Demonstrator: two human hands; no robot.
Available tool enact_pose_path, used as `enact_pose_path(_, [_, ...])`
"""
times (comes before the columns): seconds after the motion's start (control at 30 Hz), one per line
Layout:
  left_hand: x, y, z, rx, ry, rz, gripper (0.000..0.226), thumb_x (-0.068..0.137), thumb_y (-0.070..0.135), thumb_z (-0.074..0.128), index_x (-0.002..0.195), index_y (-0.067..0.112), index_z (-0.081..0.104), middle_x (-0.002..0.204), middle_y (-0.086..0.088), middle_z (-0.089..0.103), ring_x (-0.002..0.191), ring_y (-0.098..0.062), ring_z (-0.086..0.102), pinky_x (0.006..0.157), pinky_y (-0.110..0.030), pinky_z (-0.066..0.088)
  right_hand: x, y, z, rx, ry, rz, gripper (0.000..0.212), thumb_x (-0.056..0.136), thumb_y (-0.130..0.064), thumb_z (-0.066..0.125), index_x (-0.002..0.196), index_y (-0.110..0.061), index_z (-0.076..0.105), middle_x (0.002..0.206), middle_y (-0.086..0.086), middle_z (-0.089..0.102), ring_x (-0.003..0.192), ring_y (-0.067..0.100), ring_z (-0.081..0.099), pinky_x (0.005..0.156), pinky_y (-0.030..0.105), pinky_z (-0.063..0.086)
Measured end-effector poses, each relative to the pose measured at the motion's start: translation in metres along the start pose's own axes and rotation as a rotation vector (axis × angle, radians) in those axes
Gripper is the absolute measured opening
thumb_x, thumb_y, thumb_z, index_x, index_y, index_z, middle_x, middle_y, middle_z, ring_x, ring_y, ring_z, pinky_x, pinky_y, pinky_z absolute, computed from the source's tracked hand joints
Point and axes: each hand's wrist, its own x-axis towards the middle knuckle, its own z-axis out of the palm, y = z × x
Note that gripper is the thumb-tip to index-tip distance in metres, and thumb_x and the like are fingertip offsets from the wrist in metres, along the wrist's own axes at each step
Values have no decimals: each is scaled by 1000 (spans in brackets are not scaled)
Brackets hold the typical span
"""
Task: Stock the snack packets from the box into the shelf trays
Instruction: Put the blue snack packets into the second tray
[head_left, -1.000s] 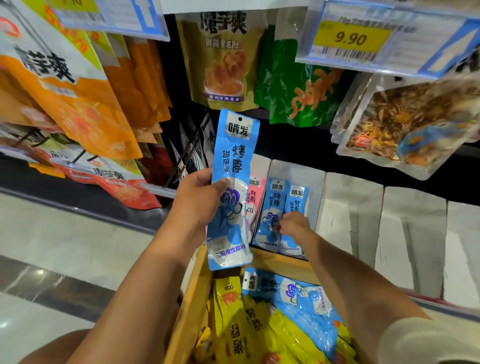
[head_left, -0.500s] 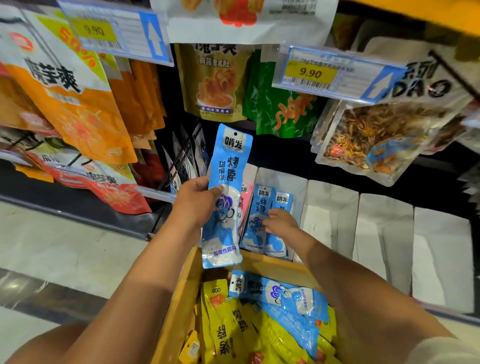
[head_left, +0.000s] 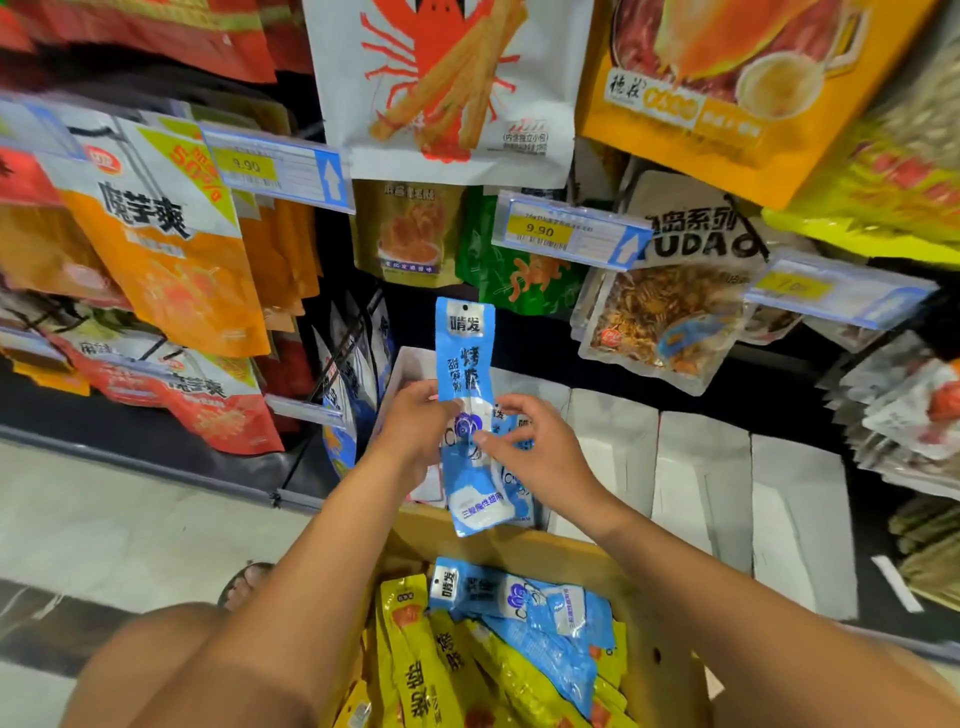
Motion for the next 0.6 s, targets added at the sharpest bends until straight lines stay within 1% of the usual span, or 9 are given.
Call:
enact_pose_path(0.03, [0,-1,3,-9,-16,-1,21,103,4,55,111,11,72,103,-13,78,85,-28,74,71,-45,59,-3,0,1,-63,-12,15,61,74,-64,75,127,-40,54,124,-20,52,97,1,64,79,35,60])
enact_pose_path(0.1, [0,-4,9,-16,-34,3,20,102,3,55,111,11,71,103,-13,78,83,-27,74,67,-42,57,-9,-1,4,-201,-12,39,69,69,-70,72,129,-43,50,123,-22,50,101,1,60,82,39,58])
enact_pose_path(0.2, [1,-11,17,-45,-29,2,17,102,2,56,110,11,68,101,-11,79,77,-22,74,56,-34,57,-15,-7,8,-443,49,53,71,68,-75,66,128,-46,43,119,-22,51,103,6,60,81,40,55])
enact_pose_path(0.27, [0,-14,21,-39,-26,9,16,101,2,57,111,11,66,97,-8,78,74,-19,75,49,-30,54,-15,-9,10,-515,72,65,72,67,-75,65,128,-47,39,119,-20,52,103,10,62,82,40,55])
enact_pose_path(0.33, [4,-18,23,-12,-38,44,18,100,3,58,116,9,64,98,-9,79,81,-24,77,53,-36,57,-14,-8,12,-536,73,79,75,66,-73,65,129,-46,37,120,-16,53,104,14,63,83,41,54])
enact_pose_path(0.43, [8,-24,21,43,-20,106,15,100,7,60,114,10,65,97,-7,79,87,-26,77,72,-46,63,-13,-6,17,-523,63,91,76,63,-66,68,128,-44,34,116,-12,52,99,17,64,81,41,56])
enact_pose_path(0.5, [9,-30,17,139,-18,170,12,104,17,58,112,16,66,100,-2,78,86,-18,76,75,-39,61,-11,0,18,-495,58,102,75,64,-63,69,128,-45,34,115,-12,52,97,17,64,79,41,56])
enact_pose_path(0.57, [8,-37,12,317,-18,222,21,106,29,53,123,20,62,115,0,73,92,-13,70,73,-25,51,-4,11,14,-475,63,132,73,66,-62,69,128,-45,35,118,-11,52,97,16,63,78,40,56])
enact_pose_path(0.6, [8,-43,9,417,-13,245,28,106,34,51,131,22,59,125,0,69,101,-15,67,78,-26,49,0,17,11,-476,67,162,72,67,-61,69,130,-44,36,121,-9,52,97,17,63,78,39,55])
